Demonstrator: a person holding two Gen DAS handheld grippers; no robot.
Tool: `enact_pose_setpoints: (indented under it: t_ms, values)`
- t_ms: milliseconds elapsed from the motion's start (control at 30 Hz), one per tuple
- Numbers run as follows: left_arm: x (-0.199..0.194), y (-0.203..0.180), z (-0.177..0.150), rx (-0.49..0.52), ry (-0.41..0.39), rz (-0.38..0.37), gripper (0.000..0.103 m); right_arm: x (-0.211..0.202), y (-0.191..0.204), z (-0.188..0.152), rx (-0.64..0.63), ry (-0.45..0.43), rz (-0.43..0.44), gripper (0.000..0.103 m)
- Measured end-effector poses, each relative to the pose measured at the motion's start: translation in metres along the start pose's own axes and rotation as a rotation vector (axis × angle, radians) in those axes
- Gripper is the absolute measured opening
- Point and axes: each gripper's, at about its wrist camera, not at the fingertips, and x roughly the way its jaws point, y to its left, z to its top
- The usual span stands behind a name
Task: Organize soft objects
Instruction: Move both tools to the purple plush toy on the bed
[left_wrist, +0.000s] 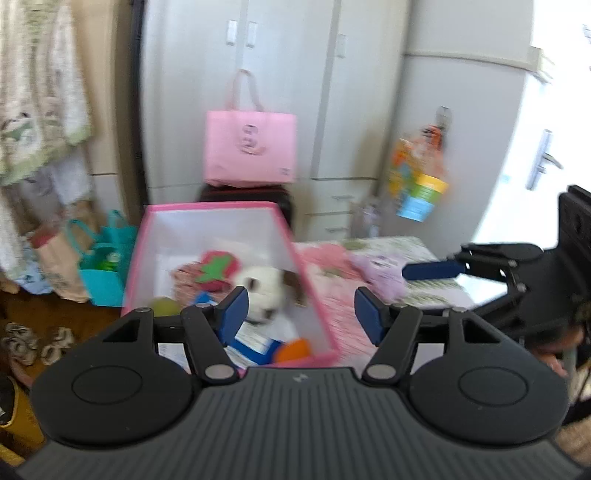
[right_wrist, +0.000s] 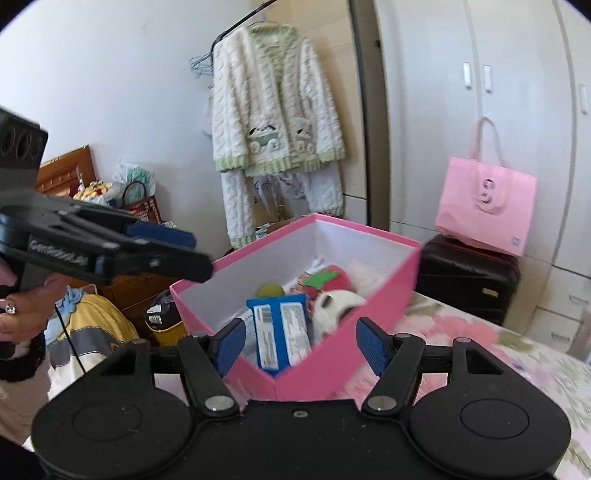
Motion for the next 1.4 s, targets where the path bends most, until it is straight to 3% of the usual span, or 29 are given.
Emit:
enact_pose_setpoints:
  t_ms: [300, 367, 533, 733, 833, 900, 1000, 1100, 1267, 1400]
  values:
    - [0.002, -0.055, 0.002, 0.092, 0.091, -0.154, 0.066, -0.069, -0.027, -0.029, 0.046, 0.007, -0.086, 0.073]
    - [0.010, -0.065, 0.003, 0.106, 0.106, -0.170, 0.067, -0.078, -0.031, -0.037, 0.040, 0.007, -0.104, 0.079]
    - [0.039, -0.086, 0.006, 0.123, 0.131, -0.200, 0.068, -0.085, -0.047, -0.051, 0.048, 0.005, -0.149, 0.082]
    - [0.073, -0.100, 0.010, 0.104, 0.161, -0.221, 0.072, -0.078, -0.072, -0.063, 0.092, 0.015, -0.145, 0.084]
    - [0.089, -0.103, 0.012, 0.068, 0.149, -0.220, 0.081, -0.067, -0.082, -0.064, 0.093, 0.036, -0.156, 0.085]
    - [0.102, -0.103, 0.014, 0.052, 0.162, -0.223, 0.087, -0.056, -0.087, -0.064, 0.101, 0.062, -0.171, 0.091]
    - [0.125, -0.106, 0.016, 0.036, 0.206, -0.219, 0.089, -0.039, -0.092, -0.064, 0.105, 0.124, -0.199, 0.092]
    - [0.148, -0.109, 0.018, 0.019, 0.229, -0.204, 0.096, -0.026, -0.096, -0.066, 0.067, 0.158, -0.223, 0.093]
    - [0.183, -0.114, 0.019, -0.045, 0.230, -0.020, 0.097, -0.009, -0.110, -0.067, 0.037, 0.158, -0.254, 0.094]
    - [0.210, -0.109, 0.019, -0.095, 0.261, -0.039, 0.097, 0.008, -0.129, -0.073, 0.032, 0.137, -0.235, 0.094]
